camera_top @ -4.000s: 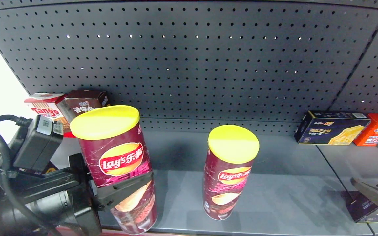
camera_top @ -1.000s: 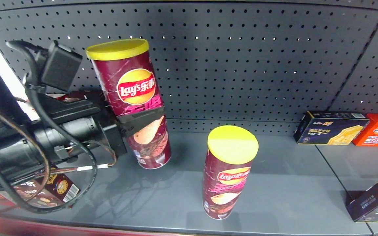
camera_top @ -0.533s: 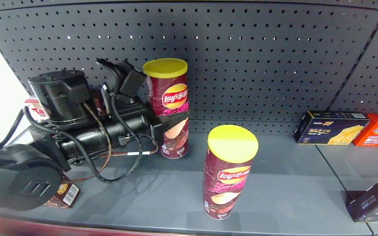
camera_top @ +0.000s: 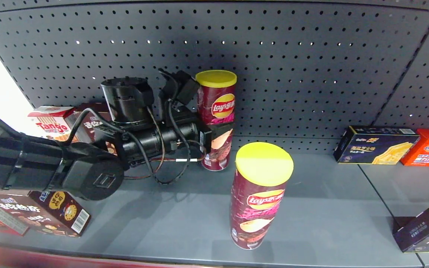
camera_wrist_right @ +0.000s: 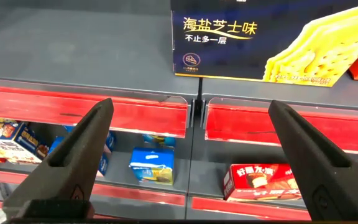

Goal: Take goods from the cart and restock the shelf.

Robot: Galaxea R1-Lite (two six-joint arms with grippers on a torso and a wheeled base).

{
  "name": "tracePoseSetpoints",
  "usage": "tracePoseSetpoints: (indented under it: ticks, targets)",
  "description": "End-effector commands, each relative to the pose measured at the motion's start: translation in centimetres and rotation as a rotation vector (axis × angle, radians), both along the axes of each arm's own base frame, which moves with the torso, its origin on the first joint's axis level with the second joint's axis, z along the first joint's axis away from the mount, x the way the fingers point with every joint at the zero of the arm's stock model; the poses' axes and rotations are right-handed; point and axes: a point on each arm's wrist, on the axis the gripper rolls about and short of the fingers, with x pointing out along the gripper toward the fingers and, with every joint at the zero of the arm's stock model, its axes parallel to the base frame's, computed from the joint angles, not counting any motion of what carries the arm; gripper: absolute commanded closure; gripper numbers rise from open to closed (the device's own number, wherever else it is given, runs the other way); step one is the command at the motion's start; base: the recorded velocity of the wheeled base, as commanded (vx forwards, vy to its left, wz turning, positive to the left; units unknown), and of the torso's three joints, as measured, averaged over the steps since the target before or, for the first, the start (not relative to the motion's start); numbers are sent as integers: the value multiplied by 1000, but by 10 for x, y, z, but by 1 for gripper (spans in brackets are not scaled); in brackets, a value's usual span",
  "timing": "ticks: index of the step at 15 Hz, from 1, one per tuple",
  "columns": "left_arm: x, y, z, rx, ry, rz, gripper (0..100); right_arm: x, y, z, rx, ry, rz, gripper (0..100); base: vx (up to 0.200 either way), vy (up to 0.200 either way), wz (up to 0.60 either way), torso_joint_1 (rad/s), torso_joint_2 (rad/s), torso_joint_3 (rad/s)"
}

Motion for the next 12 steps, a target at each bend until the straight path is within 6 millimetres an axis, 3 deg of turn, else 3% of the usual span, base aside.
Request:
tracePoseSetpoints:
  ticks: [1, 3, 12]
  targets:
    - [6, -6, -7, 6, 13, -10, 100, 0, 0, 0, 0, 2, 1, 0, 0, 0, 0, 0, 0, 0]
    - [7, -7, -8, 3, 13, -113, 100, 0, 0, 0, -1, 4, 1, 0, 0, 0, 0, 0, 0, 0]
    - [26, -21, -21, 7, 21, -170, 100, 0, 0, 0, -1, 4, 1, 0, 0, 0, 0, 0, 0, 0]
